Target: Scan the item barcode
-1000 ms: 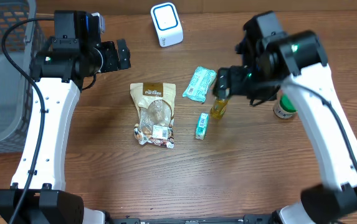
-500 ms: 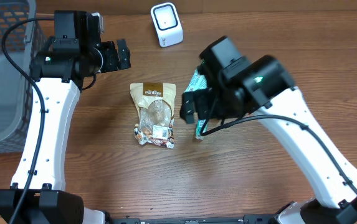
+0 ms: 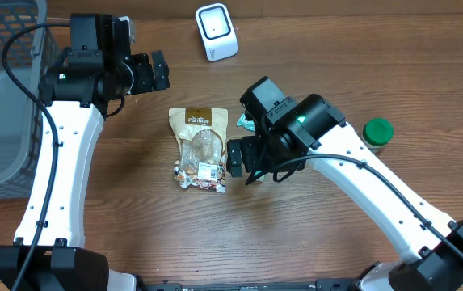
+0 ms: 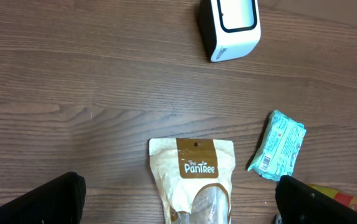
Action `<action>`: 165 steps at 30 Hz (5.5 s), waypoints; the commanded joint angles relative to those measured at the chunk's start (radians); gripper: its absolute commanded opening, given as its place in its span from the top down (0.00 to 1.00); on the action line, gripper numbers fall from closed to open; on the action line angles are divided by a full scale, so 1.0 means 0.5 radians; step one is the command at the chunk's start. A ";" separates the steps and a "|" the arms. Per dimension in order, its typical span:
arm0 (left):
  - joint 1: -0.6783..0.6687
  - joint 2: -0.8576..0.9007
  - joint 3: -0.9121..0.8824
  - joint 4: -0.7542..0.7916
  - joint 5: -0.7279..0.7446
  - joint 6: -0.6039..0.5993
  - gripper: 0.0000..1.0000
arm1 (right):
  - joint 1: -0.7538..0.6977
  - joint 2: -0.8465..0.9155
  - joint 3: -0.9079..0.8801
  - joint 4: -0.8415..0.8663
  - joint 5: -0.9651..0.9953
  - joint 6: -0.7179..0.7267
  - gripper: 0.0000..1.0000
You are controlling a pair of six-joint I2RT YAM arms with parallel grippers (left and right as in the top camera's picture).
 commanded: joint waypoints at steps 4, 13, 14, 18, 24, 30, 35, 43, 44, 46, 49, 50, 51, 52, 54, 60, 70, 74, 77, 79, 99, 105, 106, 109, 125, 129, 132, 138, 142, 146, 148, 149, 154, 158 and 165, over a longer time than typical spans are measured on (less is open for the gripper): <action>-0.008 0.001 0.025 0.004 -0.011 0.047 0.00 | 0.002 -0.013 -0.106 0.113 0.004 0.039 0.00; -0.008 0.001 0.025 0.004 -0.011 0.047 0.01 | 0.002 -0.011 -0.140 0.205 0.141 0.040 0.00; -0.008 0.001 0.025 0.004 -0.011 0.047 0.01 | 0.002 -0.011 -0.140 0.220 0.150 0.040 0.00; -0.008 0.001 0.025 0.004 -0.011 0.047 0.00 | 0.002 -0.011 -0.140 0.245 0.146 0.053 0.00; -0.008 0.001 0.025 0.004 -0.011 0.046 0.00 | 0.002 -0.011 -0.140 0.255 0.146 0.053 0.00; -0.008 0.001 0.025 0.004 -0.011 0.046 0.00 | 0.002 -0.011 -0.140 0.256 0.147 0.053 0.00; -0.008 0.001 0.025 0.004 -0.011 0.046 0.00 | 0.002 -0.011 -0.140 0.254 0.146 0.053 0.00; -0.008 0.001 0.025 0.004 -0.011 0.047 0.01 | 0.002 -0.009 -0.262 0.278 0.146 0.102 0.00; -0.008 0.001 0.025 0.004 -0.011 0.046 0.00 | 0.002 -0.009 -0.294 0.295 0.146 0.105 0.00; -0.008 0.001 0.025 0.004 -0.011 0.046 0.00 | 0.002 -0.009 -0.363 0.338 0.146 0.105 0.00; -0.008 0.001 0.025 0.004 -0.011 0.046 0.01 | 0.002 -0.009 -0.458 0.420 0.146 0.105 0.00; -0.008 0.001 0.025 0.004 -0.011 0.046 0.01 | 0.002 -0.009 -0.480 0.443 0.146 0.105 0.00; -0.008 0.001 0.025 0.004 -0.011 0.046 0.01 | 0.002 -0.009 -0.495 0.461 0.146 0.105 0.00; -0.008 0.001 0.025 0.004 -0.011 0.047 0.01 | 0.002 -0.009 -0.513 0.485 0.146 0.105 0.00; -0.008 0.001 0.025 0.004 -0.011 0.046 0.00 | 0.002 -0.009 -0.543 0.533 0.146 0.105 0.00; -0.008 0.001 0.025 0.004 -0.011 0.047 0.00 | 0.002 -0.009 -0.588 0.604 0.146 0.104 0.00; -0.008 0.001 0.025 0.004 -0.011 0.047 0.00 | 0.002 -0.009 -0.588 0.681 0.147 0.104 0.00; -0.008 0.001 0.025 0.004 -0.011 0.047 0.00 | 0.002 -0.009 -0.589 0.718 0.148 0.105 0.00; -0.008 0.001 0.025 0.004 -0.011 0.047 0.00 | 0.002 -0.009 -0.589 0.717 0.147 0.104 0.00; -0.008 0.001 0.025 0.004 -0.011 0.046 0.00 | 0.002 -0.009 -0.589 0.713 0.147 0.104 0.00; -0.008 0.001 0.025 0.005 -0.011 0.047 0.00 | -0.002 -0.010 -0.588 0.369 0.146 0.089 0.00; -0.008 0.001 0.025 0.005 -0.011 0.046 0.00 | -0.002 -0.112 -0.405 0.333 0.148 0.089 0.00; -0.008 0.001 0.025 0.004 -0.011 0.047 0.00 | -0.002 -0.162 -0.345 0.321 0.164 0.089 0.00; -0.008 0.001 0.025 0.004 -0.011 0.046 0.00 | -0.004 -0.313 -0.172 0.219 0.330 0.089 0.00; -0.008 0.001 0.025 0.004 -0.011 0.047 0.00 | -0.745 -0.634 -0.105 -0.181 0.548 0.091 0.00; -0.008 0.001 0.025 0.004 -0.011 0.047 0.01 | -0.924 -0.634 -0.217 -0.117 0.453 0.091 0.00; -0.008 0.001 0.025 0.004 -0.011 0.047 0.00 | -0.998 -0.634 -0.315 -0.082 0.381 0.091 0.00; -0.008 0.001 0.025 0.005 -0.011 0.046 0.01 | -1.006 -0.634 -0.520 -0.047 0.321 0.106 0.00; -0.008 0.001 0.025 0.004 -0.011 0.046 0.00 | -1.006 -0.634 -0.649 -0.040 0.253 0.106 0.00; -0.008 0.001 0.025 0.004 -0.011 0.047 0.00 | -1.006 -0.634 -0.732 -0.039 0.241 0.105 0.00; -0.008 0.001 0.025 0.004 -0.011 0.046 0.00 | -1.006 -0.634 -0.752 -0.039 0.241 0.105 0.00; -0.008 0.001 0.025 0.004 -0.011 0.046 0.01 | -1.006 -0.634 -0.753 -0.038 0.241 0.105 0.00; -0.008 0.001 0.025 0.004 -0.011 0.047 0.01 | -1.006 -0.634 -0.753 -0.011 0.240 0.105 0.00; -0.008 0.001 0.025 0.004 -0.011 0.046 0.00 | -1.006 -0.634 -0.753 -0.001 0.239 0.105 0.00; -0.008 0.001 0.024 0.004 -0.011 0.047 0.00 | -1.006 -0.634 -0.753 0.000 0.240 0.105 0.00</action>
